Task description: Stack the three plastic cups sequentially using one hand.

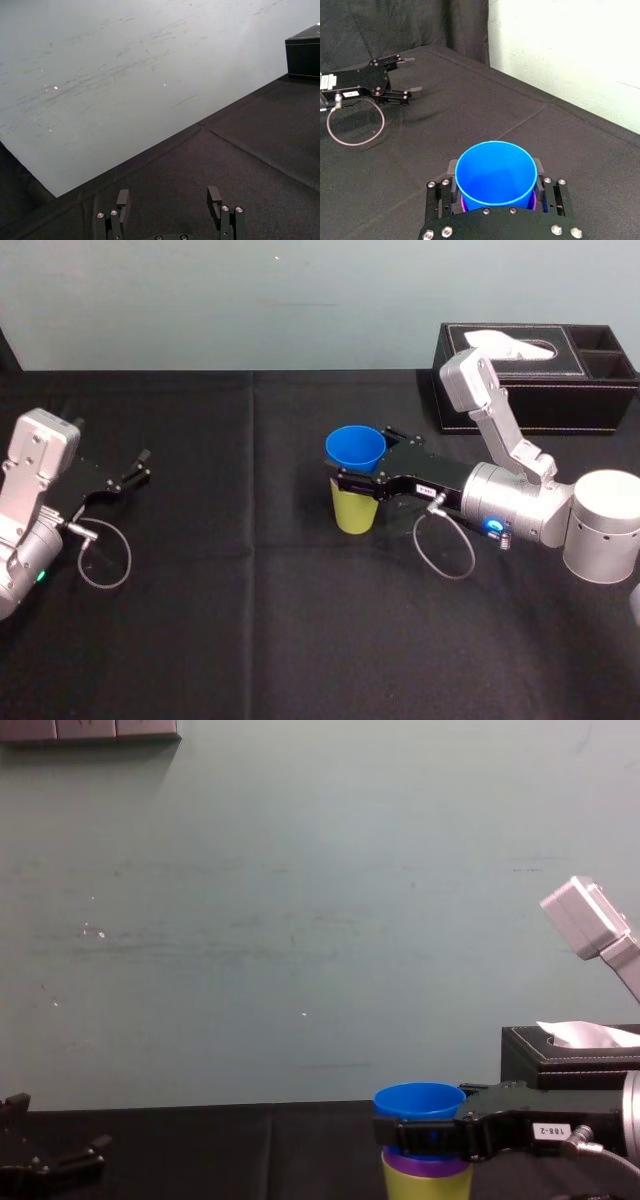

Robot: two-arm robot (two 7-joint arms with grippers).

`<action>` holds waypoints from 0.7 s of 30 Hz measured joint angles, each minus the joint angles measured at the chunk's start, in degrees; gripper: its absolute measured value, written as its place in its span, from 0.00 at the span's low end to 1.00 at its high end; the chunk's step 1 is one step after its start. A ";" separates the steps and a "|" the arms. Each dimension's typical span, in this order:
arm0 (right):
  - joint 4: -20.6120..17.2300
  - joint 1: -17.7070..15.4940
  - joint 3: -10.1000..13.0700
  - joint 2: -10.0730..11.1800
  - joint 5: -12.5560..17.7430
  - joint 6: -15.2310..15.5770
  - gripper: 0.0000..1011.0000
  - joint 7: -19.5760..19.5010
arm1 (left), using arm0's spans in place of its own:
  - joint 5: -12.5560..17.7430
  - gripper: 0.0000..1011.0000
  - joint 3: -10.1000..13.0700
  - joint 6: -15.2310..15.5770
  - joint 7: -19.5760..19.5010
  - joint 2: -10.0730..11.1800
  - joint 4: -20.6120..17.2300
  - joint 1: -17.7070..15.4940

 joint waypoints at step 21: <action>-1.64 -1.11 0.80 0.32 0.05 -0.59 0.99 -0.64 | 0.00 1.00 0.00 0.00 0.00 0.00 0.00 0.00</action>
